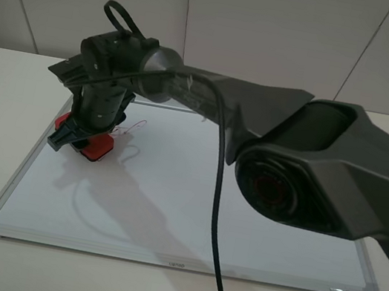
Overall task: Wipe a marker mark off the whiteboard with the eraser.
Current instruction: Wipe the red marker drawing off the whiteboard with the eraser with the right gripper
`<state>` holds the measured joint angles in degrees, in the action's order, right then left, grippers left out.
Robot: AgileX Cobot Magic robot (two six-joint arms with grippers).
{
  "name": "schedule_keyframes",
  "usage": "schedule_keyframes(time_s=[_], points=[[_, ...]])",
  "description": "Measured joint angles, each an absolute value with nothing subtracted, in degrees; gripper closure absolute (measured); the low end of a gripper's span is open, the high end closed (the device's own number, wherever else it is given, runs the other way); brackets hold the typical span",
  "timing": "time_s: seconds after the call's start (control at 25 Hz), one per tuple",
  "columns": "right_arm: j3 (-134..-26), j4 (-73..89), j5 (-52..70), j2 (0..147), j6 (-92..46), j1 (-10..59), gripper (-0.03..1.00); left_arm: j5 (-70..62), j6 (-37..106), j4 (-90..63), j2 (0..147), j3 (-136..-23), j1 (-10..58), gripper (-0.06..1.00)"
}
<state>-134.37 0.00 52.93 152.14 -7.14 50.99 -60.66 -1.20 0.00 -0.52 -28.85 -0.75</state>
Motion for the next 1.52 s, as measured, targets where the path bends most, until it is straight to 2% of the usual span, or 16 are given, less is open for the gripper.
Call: schedule_keyframes(time_s=[0.24,0.84,1.12,1.52], points=[[-134.37,-2.68,53.07,152.17,-7.14,50.63,0.46,-60.66,-1.20,0.00,-0.52,-28.85,-0.75,0.17],[-135.02,-11.00,61.89,152.11,-7.61,42.42,0.46,-60.66,-1.20,0.00,-0.52,-28.85,-0.75,0.17],[-135.24,-9.00,67.19,151.88,-13.38,43.65,0.46,-60.66,-1.20,0.00,-0.52,-28.85,-0.75,0.17],[-135.24,-8.03,68.33,151.88,-14.50,50.94,0.46,-60.66,-1.20,0.00,-0.52,-28.85,-0.75,0.17]])
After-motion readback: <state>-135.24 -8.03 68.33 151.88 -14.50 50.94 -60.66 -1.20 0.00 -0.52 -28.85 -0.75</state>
